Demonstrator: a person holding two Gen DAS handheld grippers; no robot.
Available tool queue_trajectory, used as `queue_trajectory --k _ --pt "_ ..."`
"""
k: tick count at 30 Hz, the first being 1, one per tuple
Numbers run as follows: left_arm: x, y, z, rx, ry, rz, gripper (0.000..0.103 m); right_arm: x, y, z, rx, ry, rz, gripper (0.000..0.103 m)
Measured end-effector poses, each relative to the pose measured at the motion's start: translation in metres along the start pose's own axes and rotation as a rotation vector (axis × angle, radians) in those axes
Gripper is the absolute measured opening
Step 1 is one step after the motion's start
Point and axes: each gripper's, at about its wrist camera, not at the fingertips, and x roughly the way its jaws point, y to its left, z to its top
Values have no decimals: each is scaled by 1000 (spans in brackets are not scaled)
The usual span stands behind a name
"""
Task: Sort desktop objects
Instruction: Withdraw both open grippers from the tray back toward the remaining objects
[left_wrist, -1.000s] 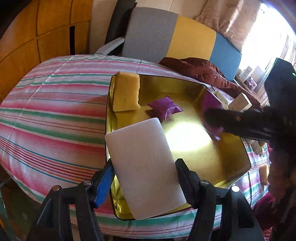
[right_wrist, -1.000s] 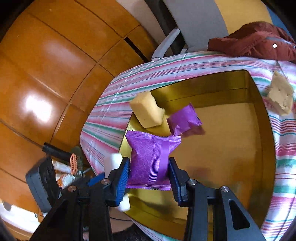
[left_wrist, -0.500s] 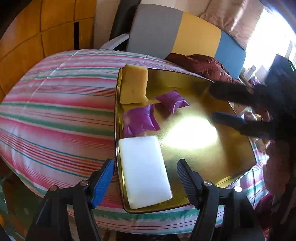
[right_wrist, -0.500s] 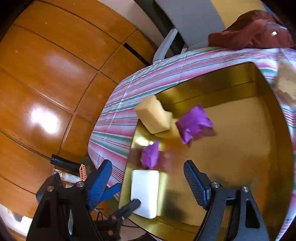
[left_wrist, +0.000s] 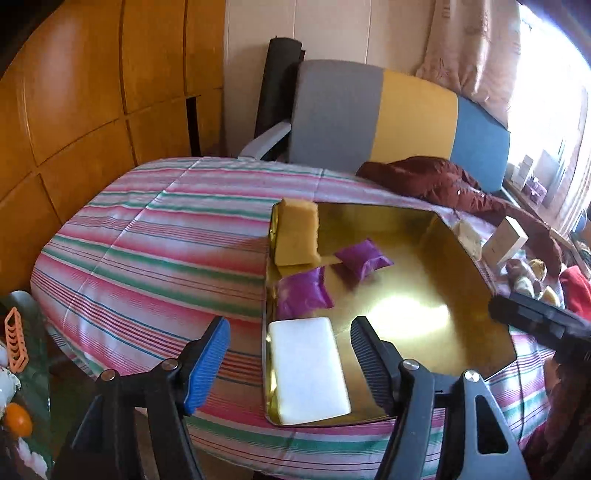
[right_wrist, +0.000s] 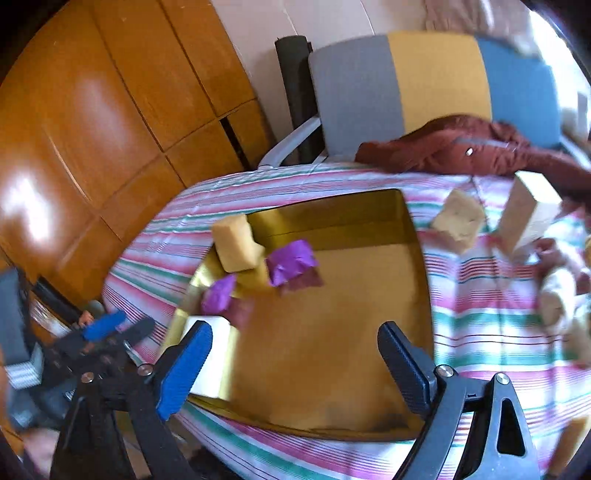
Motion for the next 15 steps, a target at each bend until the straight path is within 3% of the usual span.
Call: queue_trajectory --k 4,15 --pt "-4 -14 -4 39 -1 3 68 -11 -3 -14 -50 -20 -70 92" --pt "-12 -56 -11 120 -4 -78 64 -48 -27 -37 -73 -100 -198 92"
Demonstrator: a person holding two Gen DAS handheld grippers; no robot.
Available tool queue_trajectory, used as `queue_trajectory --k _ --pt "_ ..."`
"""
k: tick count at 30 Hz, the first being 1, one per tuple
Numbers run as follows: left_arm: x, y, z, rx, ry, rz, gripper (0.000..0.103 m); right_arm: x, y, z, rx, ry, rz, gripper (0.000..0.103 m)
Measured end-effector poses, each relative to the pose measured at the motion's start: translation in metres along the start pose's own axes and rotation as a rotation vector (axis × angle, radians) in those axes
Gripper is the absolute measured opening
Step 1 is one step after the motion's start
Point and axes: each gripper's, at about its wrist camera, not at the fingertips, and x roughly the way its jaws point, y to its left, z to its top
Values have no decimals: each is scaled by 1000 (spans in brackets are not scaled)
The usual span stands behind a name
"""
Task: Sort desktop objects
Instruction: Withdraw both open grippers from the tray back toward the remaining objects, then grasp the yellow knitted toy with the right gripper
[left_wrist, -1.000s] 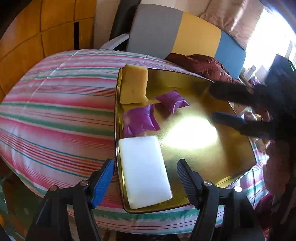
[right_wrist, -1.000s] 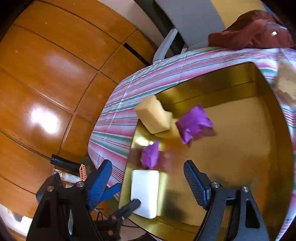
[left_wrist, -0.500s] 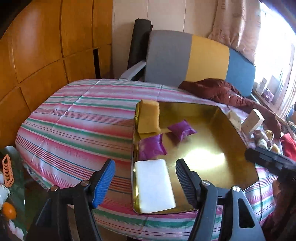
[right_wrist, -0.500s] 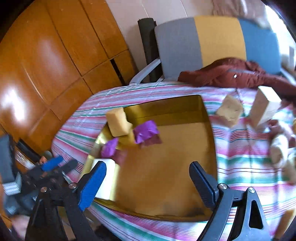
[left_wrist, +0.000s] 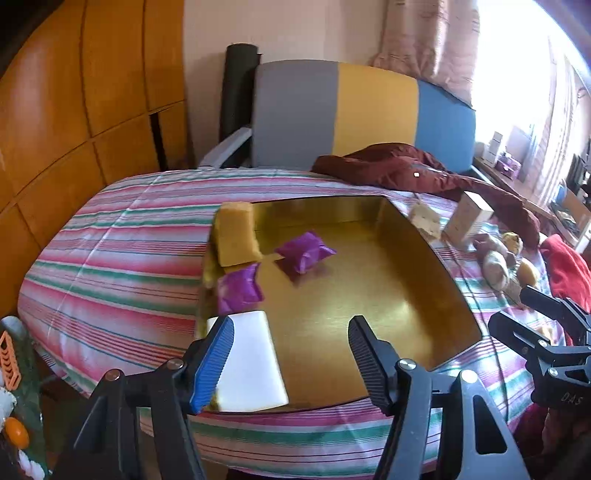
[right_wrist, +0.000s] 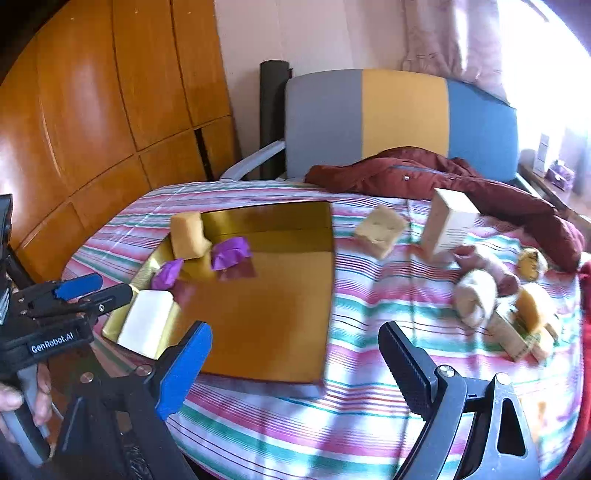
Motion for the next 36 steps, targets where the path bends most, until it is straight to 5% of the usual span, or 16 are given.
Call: queue_trajectory --k 4,9,21,28,36 --pt "0 -21 1 56 -6 -35 63 -9 -32 -9 98 21 2 92" --pt "0 -49 -1 93 15 -213 63 -26 -76 -20 202 39 -48 92" --pt "11 -129 -15 208 132 -481 55 -97 -189 -50 459 35 -273 91" --pt "22 -184 -21 299 209 -576 56 -122 -229 -71 627 16 -288 92" --pt "37 -228 -34 354 280 -626 55 -122 -247 -62 635 2 -262 93"
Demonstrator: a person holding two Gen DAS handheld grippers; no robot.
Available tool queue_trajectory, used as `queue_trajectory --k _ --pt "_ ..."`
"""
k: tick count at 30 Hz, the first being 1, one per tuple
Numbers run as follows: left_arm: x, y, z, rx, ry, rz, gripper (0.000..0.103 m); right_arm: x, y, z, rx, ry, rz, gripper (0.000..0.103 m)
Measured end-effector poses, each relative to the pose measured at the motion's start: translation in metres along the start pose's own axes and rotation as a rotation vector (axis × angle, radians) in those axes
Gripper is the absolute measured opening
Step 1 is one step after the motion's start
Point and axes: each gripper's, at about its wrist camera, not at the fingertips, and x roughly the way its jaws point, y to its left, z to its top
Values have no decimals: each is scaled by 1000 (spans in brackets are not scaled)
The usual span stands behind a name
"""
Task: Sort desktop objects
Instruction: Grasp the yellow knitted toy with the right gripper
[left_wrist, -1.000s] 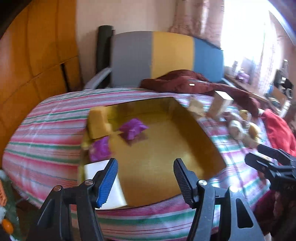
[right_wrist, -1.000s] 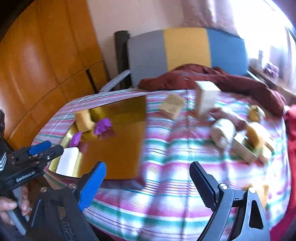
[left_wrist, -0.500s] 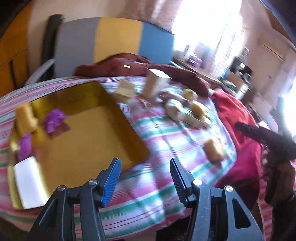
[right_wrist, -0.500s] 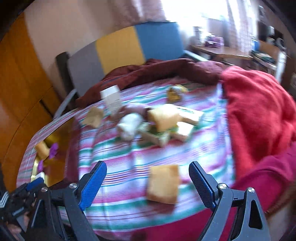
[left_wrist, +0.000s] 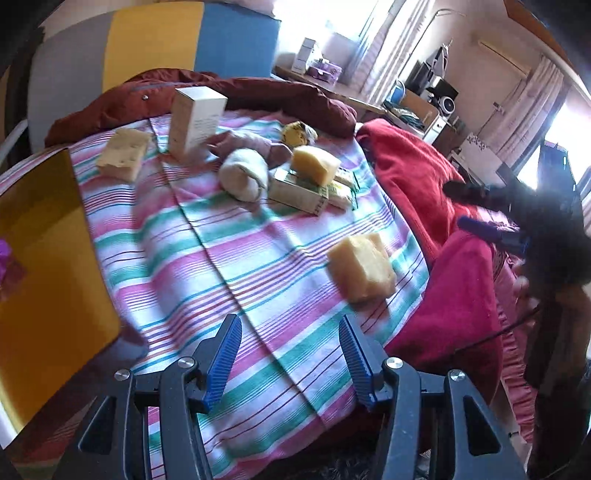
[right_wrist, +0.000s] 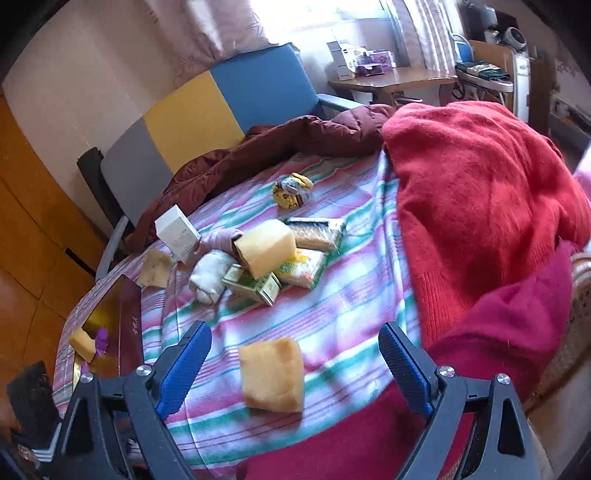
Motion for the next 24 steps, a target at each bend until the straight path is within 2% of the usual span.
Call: queue_trajectory --k 6,12,16,20,24 --pt "13 -4 4 26 12 25 55 20 9 36 -63 12 50 93" --pt "23 2 10 4 -9 50 55 62 15 83 -113 71 93 93" --pt "28 11 16 -36 -10 60 55 113 14 117 -123 137 147 99" --pt "33 13 23 -53 -11 58 55 165 8 149 -81 171 137 99" --pt "44 16 26 -66 26 68 55 215 6 175 -43 199 115 99"
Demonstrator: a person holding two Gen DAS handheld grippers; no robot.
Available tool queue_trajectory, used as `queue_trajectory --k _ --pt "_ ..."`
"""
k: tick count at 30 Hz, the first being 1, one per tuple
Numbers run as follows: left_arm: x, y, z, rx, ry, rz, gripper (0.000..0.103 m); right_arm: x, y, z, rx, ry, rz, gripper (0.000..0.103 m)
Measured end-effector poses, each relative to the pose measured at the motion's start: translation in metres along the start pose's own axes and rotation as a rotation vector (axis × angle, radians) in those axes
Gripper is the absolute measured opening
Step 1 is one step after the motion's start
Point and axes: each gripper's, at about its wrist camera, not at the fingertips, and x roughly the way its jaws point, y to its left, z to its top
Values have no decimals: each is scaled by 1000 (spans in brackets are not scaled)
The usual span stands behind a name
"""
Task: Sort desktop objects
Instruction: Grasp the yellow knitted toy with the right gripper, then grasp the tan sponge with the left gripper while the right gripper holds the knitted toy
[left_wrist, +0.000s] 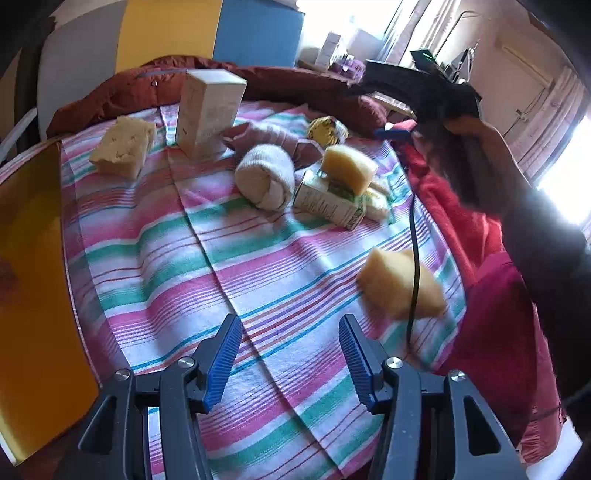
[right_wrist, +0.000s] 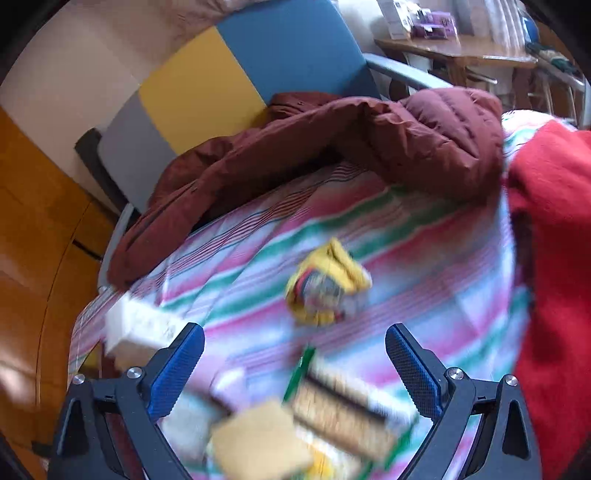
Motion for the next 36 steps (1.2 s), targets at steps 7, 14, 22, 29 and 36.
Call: queue_trajectory --k 7,14,22,29,36 --pt "9 5 1 -24 25 8 55 59 -5 16 -16 107 -51 69" --pt "5 8 -1 -32 12 10 55 31 6 2 -94 57 -55 46" --pt "-7 9 -1 -43 -13 8 55 -62 26 -49 -196 -54 27 46" --pt "-20 4 12 -25 -26 -34 56 -121 13 -117 -186 -58 20 46" --pt "-6 -39 25 110 9 -127 56 -163 4 -161 -156 -106 20 46"
